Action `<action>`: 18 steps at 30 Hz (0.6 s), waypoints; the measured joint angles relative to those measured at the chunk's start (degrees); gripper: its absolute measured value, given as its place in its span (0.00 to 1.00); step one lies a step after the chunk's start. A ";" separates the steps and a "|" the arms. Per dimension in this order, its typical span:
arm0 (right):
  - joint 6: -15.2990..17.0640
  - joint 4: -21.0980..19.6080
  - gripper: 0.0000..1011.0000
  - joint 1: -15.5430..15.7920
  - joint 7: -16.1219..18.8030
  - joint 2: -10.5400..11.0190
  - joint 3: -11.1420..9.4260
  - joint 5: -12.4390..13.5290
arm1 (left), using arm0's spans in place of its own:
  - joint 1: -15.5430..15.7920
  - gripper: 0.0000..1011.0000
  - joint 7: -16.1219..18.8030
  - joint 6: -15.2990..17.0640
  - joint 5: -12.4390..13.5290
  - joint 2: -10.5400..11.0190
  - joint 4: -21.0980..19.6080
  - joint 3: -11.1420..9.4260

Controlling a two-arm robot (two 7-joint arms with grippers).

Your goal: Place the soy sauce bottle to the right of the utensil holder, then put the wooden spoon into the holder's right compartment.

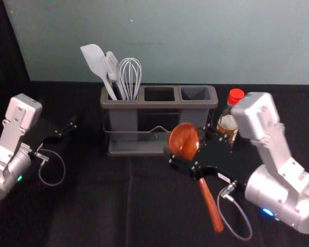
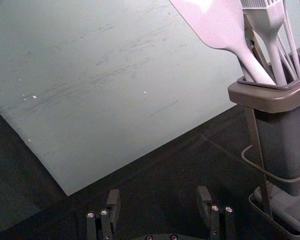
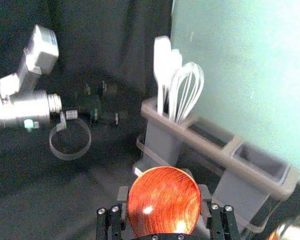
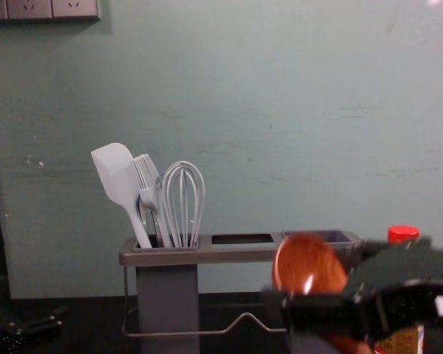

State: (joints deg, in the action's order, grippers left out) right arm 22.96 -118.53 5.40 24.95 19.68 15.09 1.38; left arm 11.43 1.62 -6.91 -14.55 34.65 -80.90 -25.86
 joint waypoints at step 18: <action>-17.54 4.72 0.83 3.23 -1.87 -0.75 -2.81 4.61 | 0.00 0.99 0.00 0.00 0.00 0.00 0.00 0.00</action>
State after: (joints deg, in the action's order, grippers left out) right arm 5.42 -113.81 8.63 23.08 18.93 12.28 5.99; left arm 11.44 1.62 -6.90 -14.55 34.65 -80.90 -25.86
